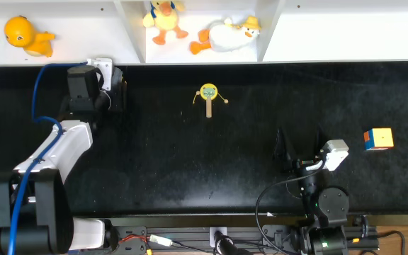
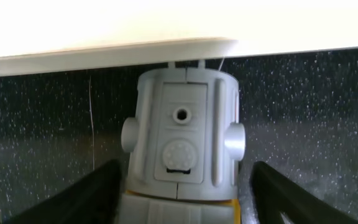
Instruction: Store Toys
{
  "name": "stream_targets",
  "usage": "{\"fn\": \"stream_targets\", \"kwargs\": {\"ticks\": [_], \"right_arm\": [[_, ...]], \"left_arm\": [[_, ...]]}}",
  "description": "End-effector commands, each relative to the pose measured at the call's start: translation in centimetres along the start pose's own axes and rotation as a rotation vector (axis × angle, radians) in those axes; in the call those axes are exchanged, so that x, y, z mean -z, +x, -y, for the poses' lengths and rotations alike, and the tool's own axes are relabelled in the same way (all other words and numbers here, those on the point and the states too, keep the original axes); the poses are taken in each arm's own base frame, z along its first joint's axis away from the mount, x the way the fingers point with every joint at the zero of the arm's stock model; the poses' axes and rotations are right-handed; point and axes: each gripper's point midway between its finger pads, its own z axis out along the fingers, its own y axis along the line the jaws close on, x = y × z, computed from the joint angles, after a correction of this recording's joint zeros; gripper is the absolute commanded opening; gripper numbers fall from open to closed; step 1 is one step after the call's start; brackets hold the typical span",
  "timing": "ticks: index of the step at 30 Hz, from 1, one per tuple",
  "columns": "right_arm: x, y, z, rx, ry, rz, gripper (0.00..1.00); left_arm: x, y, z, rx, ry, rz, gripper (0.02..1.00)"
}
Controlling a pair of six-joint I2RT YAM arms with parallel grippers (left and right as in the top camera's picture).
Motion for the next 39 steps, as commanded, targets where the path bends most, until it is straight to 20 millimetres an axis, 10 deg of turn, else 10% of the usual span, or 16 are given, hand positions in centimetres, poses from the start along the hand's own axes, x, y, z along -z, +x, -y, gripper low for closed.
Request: {"fn": "stream_targets", "kwargs": {"ticks": [1,13,30,39], "right_arm": [[0.0,0.3,0.1,-0.004,-0.001,0.000,0.996],[0.0,0.3,0.1,-0.004,-0.001,0.000,0.996],[0.0,0.3,0.1,-0.004,-0.001,0.000,0.996],[0.0,0.3,0.1,-0.004,-0.001,0.000,0.996]], "left_arm": [[0.0,-0.9,0.2,0.007,0.010,0.019,0.538],[0.7,-0.9,0.2,0.053,0.012,-0.018,0.332],[10.9,-5.0,0.0,0.116,0.007,0.083,0.226],[10.0,-8.7,0.6,0.191,0.032,0.226,0.194]]}}
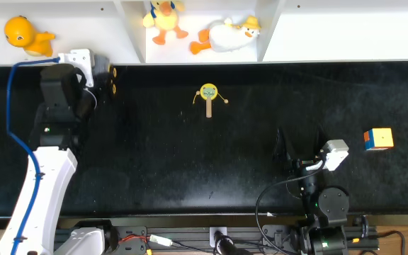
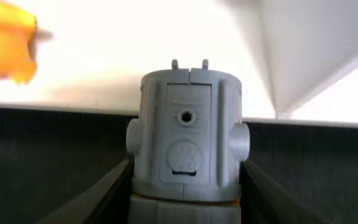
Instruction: Store Toys
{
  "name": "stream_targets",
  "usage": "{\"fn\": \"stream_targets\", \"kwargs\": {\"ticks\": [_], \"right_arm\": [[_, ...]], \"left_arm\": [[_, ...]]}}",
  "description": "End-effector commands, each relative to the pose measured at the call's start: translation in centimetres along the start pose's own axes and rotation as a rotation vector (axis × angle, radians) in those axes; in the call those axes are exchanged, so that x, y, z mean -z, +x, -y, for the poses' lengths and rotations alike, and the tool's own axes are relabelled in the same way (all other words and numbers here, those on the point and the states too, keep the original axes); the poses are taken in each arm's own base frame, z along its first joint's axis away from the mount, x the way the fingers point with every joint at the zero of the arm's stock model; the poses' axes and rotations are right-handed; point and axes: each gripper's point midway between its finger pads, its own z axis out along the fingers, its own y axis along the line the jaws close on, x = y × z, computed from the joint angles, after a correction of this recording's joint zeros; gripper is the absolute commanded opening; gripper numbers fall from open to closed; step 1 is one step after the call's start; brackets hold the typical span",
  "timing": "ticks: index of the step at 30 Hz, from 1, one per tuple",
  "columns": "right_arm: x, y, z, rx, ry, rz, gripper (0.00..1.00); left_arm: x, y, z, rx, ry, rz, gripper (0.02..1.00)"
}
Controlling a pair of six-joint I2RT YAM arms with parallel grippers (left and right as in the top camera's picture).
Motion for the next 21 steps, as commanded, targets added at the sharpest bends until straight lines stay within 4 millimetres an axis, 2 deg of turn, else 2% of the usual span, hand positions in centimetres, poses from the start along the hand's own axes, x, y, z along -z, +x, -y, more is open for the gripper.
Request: {"fn": "stream_targets", "kwargs": {"ticks": [1,7,11,21], "right_arm": [[0.0,0.3,0.1,-0.004,-0.001,0.000,0.996],[0.0,0.3,0.1,-0.004,-0.001,0.000,0.996],[0.0,0.3,0.1,-0.004,-0.001,0.000,0.993],[0.0,0.3,0.1,-0.004,-0.001,0.000,0.996]], "left_arm": [[-1.0,-2.0,1.5,0.046,0.033,0.061,0.189],[-3.7,-1.8,1.9,0.026,-0.004,0.054,0.185],[-4.9,-2.5,1.5,-0.018,-0.037,0.050,0.176],[-6.0,-4.8,1.5,-0.069,-0.052,0.083,0.176]]}}
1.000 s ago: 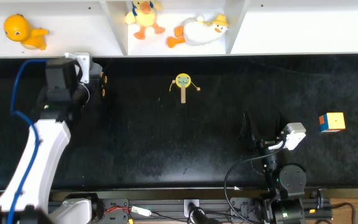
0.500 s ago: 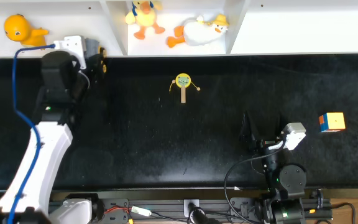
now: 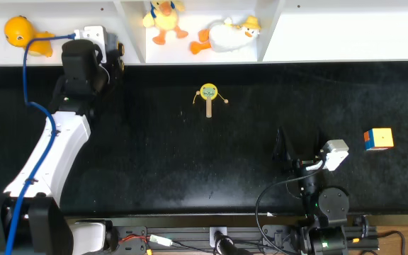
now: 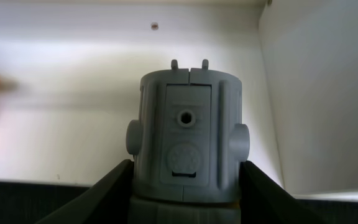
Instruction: Store Toys
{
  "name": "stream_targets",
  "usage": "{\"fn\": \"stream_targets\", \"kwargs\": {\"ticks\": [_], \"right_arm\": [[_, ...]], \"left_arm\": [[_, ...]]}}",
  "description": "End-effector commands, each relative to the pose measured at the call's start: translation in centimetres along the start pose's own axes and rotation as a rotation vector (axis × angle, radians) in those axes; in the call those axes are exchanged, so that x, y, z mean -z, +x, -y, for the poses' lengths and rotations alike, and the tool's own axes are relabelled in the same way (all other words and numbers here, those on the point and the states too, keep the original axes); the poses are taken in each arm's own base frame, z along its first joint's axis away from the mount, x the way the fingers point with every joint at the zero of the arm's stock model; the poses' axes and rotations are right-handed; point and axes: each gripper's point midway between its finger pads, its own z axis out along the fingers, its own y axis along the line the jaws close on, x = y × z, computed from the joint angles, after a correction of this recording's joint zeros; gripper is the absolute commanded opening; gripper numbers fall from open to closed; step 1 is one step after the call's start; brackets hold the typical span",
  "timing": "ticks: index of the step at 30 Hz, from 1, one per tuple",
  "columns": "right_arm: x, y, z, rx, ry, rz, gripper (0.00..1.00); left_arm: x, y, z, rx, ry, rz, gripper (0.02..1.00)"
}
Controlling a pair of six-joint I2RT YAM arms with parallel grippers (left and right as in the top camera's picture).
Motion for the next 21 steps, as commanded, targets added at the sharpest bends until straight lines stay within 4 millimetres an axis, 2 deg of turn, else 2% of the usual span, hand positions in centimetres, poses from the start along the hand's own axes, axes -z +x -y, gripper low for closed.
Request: {"fn": "stream_targets", "kwargs": {"ticks": [1,7,15,21], "right_arm": [[0.0,0.3,0.1,-0.004,-0.001,0.000,0.993],[0.0,0.3,0.1,-0.004,-0.001,0.001,0.996],[0.0,0.3,0.1,-0.004,-0.001,0.001,0.993],[0.0,0.3,0.1,-0.004,-0.001,0.001,0.996]], "left_arm": [[-0.2,-2.1,0.0,-0.038,-0.019,0.051,0.176],[-0.9,-1.8,0.0,-0.044,-0.020,0.048,0.176],[-0.8,-3.0,-0.1,-0.038,-0.028,0.096,0.165],[-1.5,-2.4,-0.1,-0.039,-0.029,0.079,0.143]]}}
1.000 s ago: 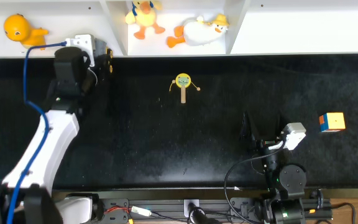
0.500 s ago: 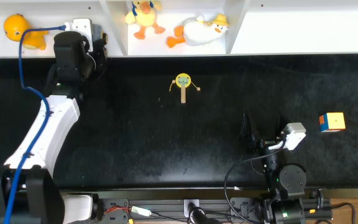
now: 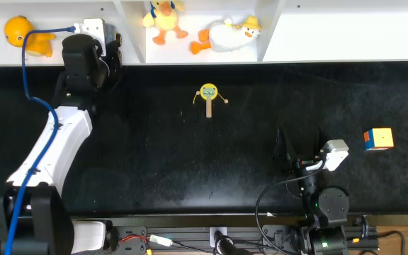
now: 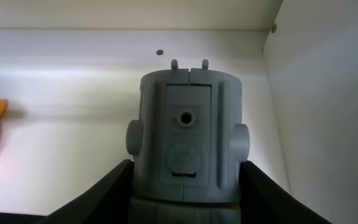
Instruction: Store Toys
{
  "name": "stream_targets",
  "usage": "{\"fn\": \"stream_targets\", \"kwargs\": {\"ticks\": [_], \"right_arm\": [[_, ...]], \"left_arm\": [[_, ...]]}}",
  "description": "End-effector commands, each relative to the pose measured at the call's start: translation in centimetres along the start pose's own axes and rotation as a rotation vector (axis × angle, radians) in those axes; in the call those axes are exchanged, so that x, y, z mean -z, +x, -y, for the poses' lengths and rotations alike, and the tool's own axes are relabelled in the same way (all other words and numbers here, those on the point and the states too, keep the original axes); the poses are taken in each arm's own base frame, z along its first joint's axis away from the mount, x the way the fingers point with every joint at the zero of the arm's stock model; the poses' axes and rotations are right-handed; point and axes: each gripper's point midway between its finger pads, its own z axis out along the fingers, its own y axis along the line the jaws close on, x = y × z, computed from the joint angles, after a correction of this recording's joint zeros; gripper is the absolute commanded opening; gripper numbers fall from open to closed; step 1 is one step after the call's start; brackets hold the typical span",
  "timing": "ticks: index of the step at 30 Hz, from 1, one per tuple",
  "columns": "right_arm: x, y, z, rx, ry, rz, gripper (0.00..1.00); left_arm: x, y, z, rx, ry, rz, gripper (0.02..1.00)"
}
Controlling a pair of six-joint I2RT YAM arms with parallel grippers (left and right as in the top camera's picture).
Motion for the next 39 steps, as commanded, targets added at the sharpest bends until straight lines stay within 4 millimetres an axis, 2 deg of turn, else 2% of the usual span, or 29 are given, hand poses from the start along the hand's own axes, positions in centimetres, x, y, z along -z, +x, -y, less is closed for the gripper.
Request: {"fn": "stream_targets", "kwargs": {"ticks": [1,20,22,23,25,31,32,39], "right_arm": [[0.0,0.3,0.1,-0.004,-0.001,0.000,0.998],[0.0,0.3,0.1,-0.004,-0.001,0.000,0.996],[0.0,0.3,0.1,-0.004,-0.001,0.000,0.996],[0.0,0.3,0.1,-0.004,-0.001,0.000,0.996],[0.0,0.3,0.1,-0.004,-0.001,0.000,0.996],[0.0,0.3,0.1,-0.004,-0.001,0.000,0.996],[0.0,0.3,0.1,-0.004,-0.001,0.000,0.996],[0.0,0.3,0.1,-0.004,-0.001,0.000,0.996]], "left_arm": [[-0.4,-1.2,0.1,-0.020,-0.010,0.026,0.141],[-2.0,-1.1,0.2,0.006,-0.014,0.050,0.154],[-2.0,-1.1,0.2,0.006,-0.014,0.050,0.224],[-2.0,-1.0,0.2,0.006,-0.014,0.049,0.299],[-2.0,-1.0,0.2,0.005,-0.014,0.047,0.597],[-2.0,-0.8,0.2,0.005,-0.016,0.040,0.965],[-1.9,-0.8,0.1,0.004,-0.020,0.038,1.000],[-0.1,-2.1,-0.4,0.007,-0.039,0.059,1.000]]}}
